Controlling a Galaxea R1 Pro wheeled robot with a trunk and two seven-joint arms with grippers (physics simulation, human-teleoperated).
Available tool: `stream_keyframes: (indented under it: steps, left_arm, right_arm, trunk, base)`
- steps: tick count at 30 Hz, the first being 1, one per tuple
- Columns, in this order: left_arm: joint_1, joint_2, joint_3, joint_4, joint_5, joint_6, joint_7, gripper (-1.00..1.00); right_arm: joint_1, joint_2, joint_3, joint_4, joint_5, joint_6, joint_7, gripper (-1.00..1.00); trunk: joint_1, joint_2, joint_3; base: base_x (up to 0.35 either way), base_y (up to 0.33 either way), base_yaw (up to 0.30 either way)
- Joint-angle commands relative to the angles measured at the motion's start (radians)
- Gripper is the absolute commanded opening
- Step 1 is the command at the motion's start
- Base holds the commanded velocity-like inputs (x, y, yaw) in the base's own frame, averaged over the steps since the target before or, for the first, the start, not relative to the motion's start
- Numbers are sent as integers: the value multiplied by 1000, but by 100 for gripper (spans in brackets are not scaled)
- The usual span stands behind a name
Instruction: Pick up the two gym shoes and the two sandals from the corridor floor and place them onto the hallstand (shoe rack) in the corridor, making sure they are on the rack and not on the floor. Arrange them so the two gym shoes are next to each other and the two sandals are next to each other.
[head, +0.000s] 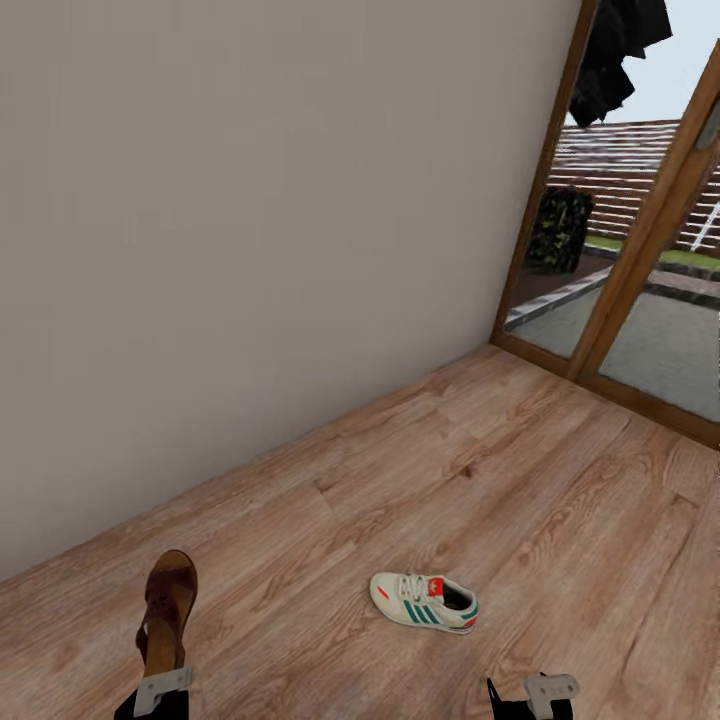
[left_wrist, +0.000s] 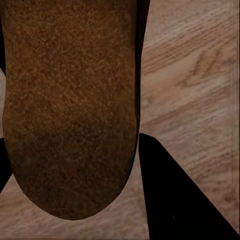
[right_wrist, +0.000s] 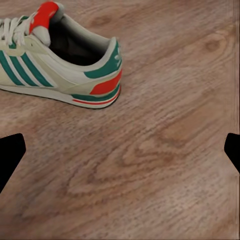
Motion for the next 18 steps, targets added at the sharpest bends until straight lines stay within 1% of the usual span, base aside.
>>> stream_keyframes:
  steps: [1,6,14,18]
  left_arm:
    - [0,0,3,0,-2,-2,-2,-100]
    - [0,0,3,0,-1,-2,-2,-100]
    - [0,0,4,0,0,-2,-2,-100]
    - [0,0,4,0,0,-2,-1,-100]
  right_arm:
    - [-1,1,-6,1,10,-3,0,100]
    - [-1,0,-6,5,12,-3,2,100]
    - [-1,-5,-5,7,15,-2,6,100]
    - [-1,-7,-5,7,15,-2,7,100]
  trunk:
    - [0,0,-1]
    - [0,0,-1]
    - [0,0,-1]
    - [0,0,-1]
  base:
    - [0,-256,2]
    - [0,-88,0]
    - [3,-9,0]
    - [120,-62,0]
